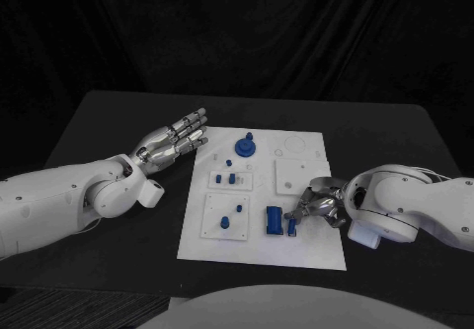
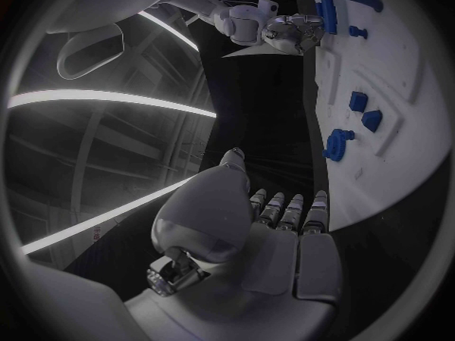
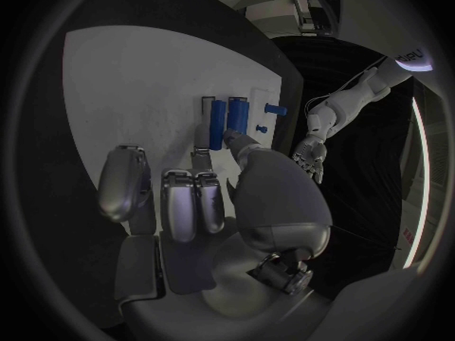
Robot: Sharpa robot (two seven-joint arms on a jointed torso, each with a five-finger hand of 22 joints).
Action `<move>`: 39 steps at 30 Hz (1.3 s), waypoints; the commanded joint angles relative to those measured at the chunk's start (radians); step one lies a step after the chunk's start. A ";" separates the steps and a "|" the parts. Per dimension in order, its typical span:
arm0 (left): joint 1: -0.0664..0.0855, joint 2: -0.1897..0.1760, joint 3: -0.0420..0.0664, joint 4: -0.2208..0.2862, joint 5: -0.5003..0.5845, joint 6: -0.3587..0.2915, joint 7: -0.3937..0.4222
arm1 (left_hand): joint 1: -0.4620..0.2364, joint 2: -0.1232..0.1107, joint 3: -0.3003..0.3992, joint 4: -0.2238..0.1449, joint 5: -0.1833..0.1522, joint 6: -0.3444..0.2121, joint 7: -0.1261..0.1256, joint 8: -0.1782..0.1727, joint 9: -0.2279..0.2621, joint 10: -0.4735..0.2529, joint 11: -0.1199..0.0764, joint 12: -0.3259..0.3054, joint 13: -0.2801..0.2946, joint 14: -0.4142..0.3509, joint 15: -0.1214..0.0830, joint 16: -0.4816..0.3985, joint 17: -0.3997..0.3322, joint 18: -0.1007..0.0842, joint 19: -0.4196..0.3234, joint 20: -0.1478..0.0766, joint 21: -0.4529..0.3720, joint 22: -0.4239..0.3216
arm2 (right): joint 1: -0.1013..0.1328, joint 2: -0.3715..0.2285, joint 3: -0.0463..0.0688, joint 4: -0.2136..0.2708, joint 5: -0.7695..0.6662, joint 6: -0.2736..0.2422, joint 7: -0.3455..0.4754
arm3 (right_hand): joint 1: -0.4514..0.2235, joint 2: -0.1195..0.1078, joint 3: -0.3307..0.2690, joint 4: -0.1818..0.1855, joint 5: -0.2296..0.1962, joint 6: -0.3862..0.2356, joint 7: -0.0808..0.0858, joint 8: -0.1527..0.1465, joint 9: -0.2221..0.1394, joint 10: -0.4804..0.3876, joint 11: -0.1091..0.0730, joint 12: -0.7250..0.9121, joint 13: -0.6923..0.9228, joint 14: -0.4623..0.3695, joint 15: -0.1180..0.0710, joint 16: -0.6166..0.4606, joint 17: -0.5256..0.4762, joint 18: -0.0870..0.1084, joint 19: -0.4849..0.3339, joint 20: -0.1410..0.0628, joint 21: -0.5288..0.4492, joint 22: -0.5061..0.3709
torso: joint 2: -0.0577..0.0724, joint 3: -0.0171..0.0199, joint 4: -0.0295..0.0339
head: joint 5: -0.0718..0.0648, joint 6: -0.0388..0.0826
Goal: Assemble the parts on the task board
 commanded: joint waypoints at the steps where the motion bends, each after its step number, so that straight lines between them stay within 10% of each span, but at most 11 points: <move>1: -0.001 0.002 0.001 0.003 0.000 0.016 0.012 | 0.010 0.001 0.007 0.001 0.005 0.003 0.008 0.005 0.001 -0.002 0.005 -0.007 -0.002 0.001 0.007 -0.004 -0.001 0.013 0.001 0.009 0.002 0.001 | -0.003 0.002 0.000 0.001 -0.006 0.023 -0.029 | -0.009 -0.011 -0.038 0.017 -0.054 -0.008 0.003 -0.002 -0.004 0.099 0.007 0.001 0.263 0.094 0.004 -0.004 0.221 0.020 -0.005 0.001 -0.005 0.161 | 0.001 -0.0002 0.0005 | 0.001 0.000; 17: -0.002 0.004 0.001 0.002 0.000 0.020 0.011 | 0.013 0.001 0.008 -0.002 0.008 0.003 0.010 0.005 0.002 -0.002 0.006 -0.007 -0.002 0.001 0.009 -0.004 -0.001 0.013 0.001 0.010 0.002 0.001 | -0.003 -0.008 0.000 0.001 -0.058 0.007 -0.028 | 0.009 -0.012 -0.155 0.107 -0.202 -0.013 0.002 0.017 -0.008 0.099 0.007 0.001 0.263 0.094 0.005 -0.004 0.222 0.021 -0.003 0.003 -0.012 0.161 | 0.000 0.0001 0.0001 | 0.002 0.000; 25: -0.002 0.004 0.001 0.001 0.000 0.022 0.011 | 0.015 0.001 0.009 -0.003 0.010 0.004 0.011 0.005 0.002 -0.002 0.006 -0.007 -0.002 0.001 0.010 -0.004 -0.001 0.013 0.001 0.011 0.002 0.001 | -0.003 -0.031 0.000 0.011 -0.107 -0.017 -0.009 | 0.113 0.025 -0.146 0.074 0.038 -0.018 -0.006 0.047 0.002 0.099 0.000 0.001 0.263 0.095 -0.001 -0.002 0.226 0.020 0.000 -0.003 -0.010 0.163 | 0.000 0.0000 0.0001 | 0.001 0.000; 35: -0.002 0.003 0.001 0.001 0.000 0.022 0.010 | 0.016 0.001 0.010 -0.005 0.012 0.004 0.011 0.005 0.002 -0.002 0.006 -0.007 -0.002 0.001 0.011 -0.004 -0.001 0.012 0.001 0.011 0.002 0.001 | -0.003 -0.066 0.000 0.054 -0.140 -0.069 0.114 | 0.206 0.023 -0.127 0.013 0.174 -0.134 0.021 0.050 0.001 0.099 0.021 0.001 0.263 0.098 0.014 0.002 0.239 0.016 0.004 0.006 0.002 0.166 | -0.001 0.0003 0.0003 | 0.005 0.000; 39: -0.002 0.002 0.001 0.000 0.000 0.021 0.010 | 0.017 0.001 0.010 -0.006 0.014 0.004 0.012 0.005 0.002 -0.002 0.006 -0.007 -0.002 0.001 0.012 -0.004 -0.001 0.012 0.002 0.012 0.002 0.001 | -0.002 -0.088 0.000 0.081 -0.218 -0.095 0.177 | 0.212 0.011 -0.134 0.005 0.147 -0.166 0.028 0.053 -0.003 0.099 0.018 0.001 0.263 0.100 0.013 0.006 0.252 0.014 0.009 0.009 0.020 0.171 | -0.001 -0.0001 0.0002 | 0.006 0.000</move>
